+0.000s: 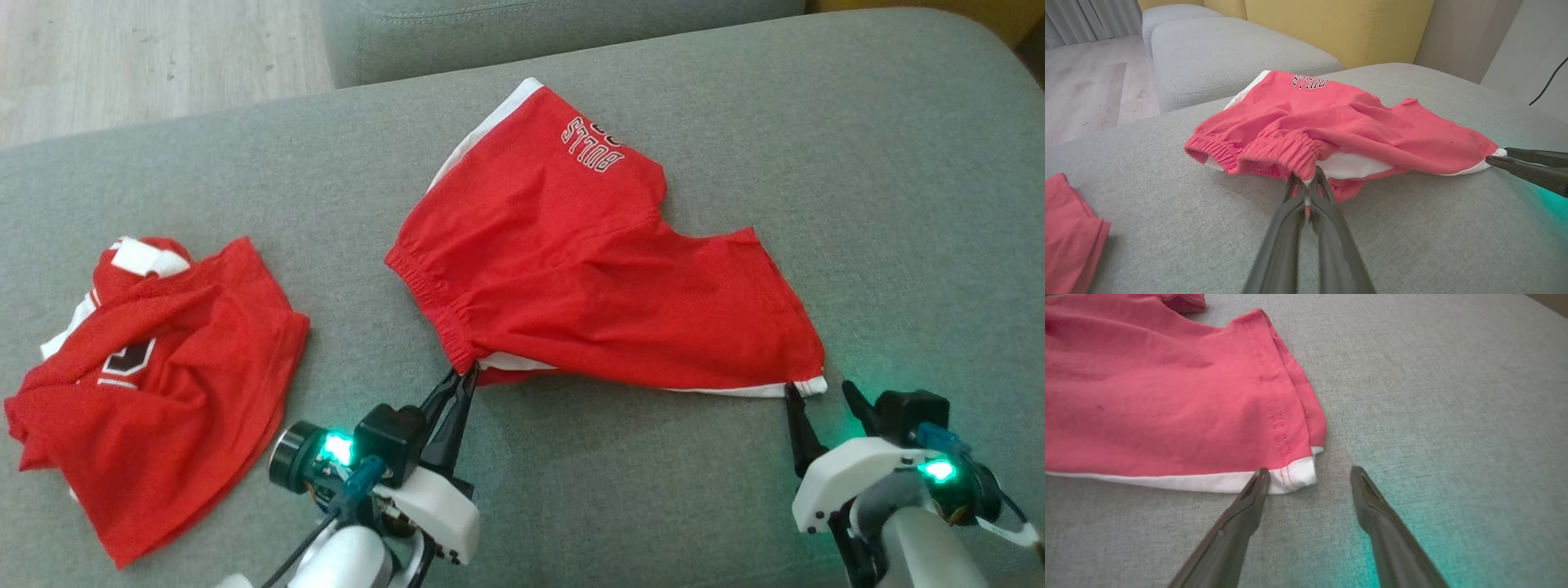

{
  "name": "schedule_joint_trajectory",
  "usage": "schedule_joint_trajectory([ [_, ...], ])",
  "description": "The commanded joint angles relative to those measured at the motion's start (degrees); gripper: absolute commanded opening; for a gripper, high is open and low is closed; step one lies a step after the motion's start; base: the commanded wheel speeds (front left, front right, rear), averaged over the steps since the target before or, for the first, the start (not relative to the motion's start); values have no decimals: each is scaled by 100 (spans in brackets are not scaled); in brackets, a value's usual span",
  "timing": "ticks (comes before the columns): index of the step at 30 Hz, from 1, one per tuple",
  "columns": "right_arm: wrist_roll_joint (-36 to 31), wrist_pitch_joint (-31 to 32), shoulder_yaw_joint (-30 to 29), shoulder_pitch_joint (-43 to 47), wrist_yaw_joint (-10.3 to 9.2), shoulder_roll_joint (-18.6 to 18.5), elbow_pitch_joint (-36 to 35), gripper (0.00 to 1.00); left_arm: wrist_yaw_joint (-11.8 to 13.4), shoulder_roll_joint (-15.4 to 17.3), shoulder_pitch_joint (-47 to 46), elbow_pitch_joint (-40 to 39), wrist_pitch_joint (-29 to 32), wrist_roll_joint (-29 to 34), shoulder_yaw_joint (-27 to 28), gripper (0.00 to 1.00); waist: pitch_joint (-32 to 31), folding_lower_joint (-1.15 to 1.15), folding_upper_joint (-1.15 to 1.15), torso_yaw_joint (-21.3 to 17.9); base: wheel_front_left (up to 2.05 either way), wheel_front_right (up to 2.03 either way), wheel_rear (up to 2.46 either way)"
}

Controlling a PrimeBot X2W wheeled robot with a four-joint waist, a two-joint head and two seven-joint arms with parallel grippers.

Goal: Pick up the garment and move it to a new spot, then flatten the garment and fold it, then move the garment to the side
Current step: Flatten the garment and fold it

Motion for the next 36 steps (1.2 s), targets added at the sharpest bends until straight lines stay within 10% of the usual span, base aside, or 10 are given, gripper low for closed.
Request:
schedule_joint_trajectory([
  [1, -81, 36, 148, -241, -4, -33, -90, 100, 36, 79, -233, -210, 12, 31, 137, 0, -4, 0, 0, 9, 0, 0, 0],
  [3, -85, 54, 193, -256, -4, -33, -36, 91, 42, 82, -236, -209, 14, 22, 130, 0, -9, 0, 0, 13, 0, 0, 0],
  [6, -87, 57, 278, -274, -4, -33, 3, 0, 55, 89, -241, -210, 18, 7, 128, 0, -15, 0, 0, 10, 0, 0, 0],
  [27, 802, -344, 395, -496, -4, -33, -1058, 0, 92, 542, -319, -319, 150, -2, 221, 0, -467, 0, 0, -40, 0, 0, 0],
  [36, 676, 123, 684, -1009, -4, -59, -2456, 0, -348, 1094, -1169, -697, 665, 141, 254, 0, -695, 0, 0, -9, 0, 0, 0],
])
